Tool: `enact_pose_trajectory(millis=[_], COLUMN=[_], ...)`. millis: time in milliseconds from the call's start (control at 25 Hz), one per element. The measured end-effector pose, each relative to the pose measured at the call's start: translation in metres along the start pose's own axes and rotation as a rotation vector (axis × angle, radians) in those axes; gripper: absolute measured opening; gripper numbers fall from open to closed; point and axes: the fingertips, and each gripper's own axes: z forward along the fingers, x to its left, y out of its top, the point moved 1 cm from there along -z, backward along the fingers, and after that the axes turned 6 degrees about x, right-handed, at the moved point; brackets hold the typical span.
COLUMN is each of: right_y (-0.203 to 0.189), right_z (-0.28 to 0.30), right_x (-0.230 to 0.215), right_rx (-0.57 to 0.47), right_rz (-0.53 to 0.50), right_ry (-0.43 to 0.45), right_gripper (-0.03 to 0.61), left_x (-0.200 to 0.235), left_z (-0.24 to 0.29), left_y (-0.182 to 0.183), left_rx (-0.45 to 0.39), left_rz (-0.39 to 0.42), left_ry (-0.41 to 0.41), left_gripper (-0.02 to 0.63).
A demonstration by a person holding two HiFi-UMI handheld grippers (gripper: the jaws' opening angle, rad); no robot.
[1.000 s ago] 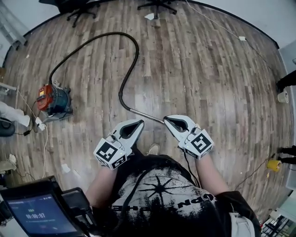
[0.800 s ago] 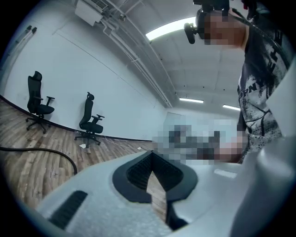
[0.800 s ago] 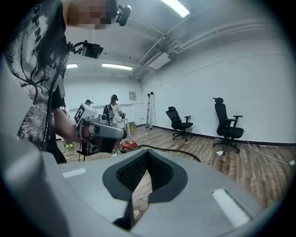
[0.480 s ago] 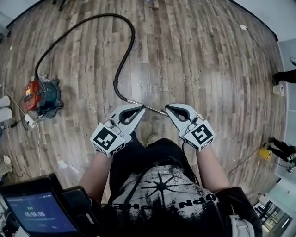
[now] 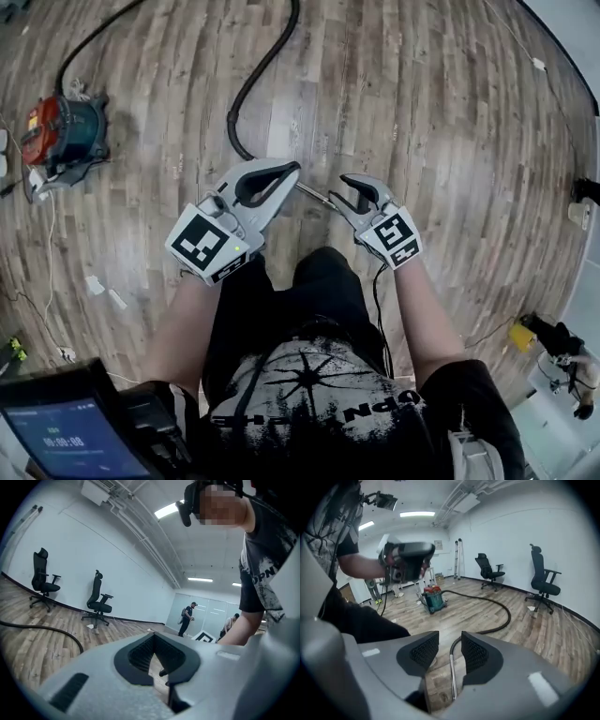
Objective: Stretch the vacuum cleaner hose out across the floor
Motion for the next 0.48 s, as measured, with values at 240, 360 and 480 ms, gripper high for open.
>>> enact_pose_trajectory(millis=[240, 360, 480], right_y=[-0.18, -0.253, -0.323], right_z=[0.157, 0.228, 0.296], right_x=[-0.036, -0.054, -0.055], right_rx=[0.168, 0.232, 0.279], right_rz=[0.027, 0.026, 0.035], right_ry=[0.0, 0.012, 0.067], right_gripper=[0.214, 0.221, 0.228], left_x=[0.057, 0.086, 0.103], left_z=[0.031, 0.058, 0.075], left_y=[-0.107, -0.146, -0.186], left_rx=[-0.116, -0.135, -0.11], left_rz=[-0.044, 0.001, 0.035], left_ry=[0.013, 0.007, 0.016], left_gripper=[0.0, 0.0, 0.0])
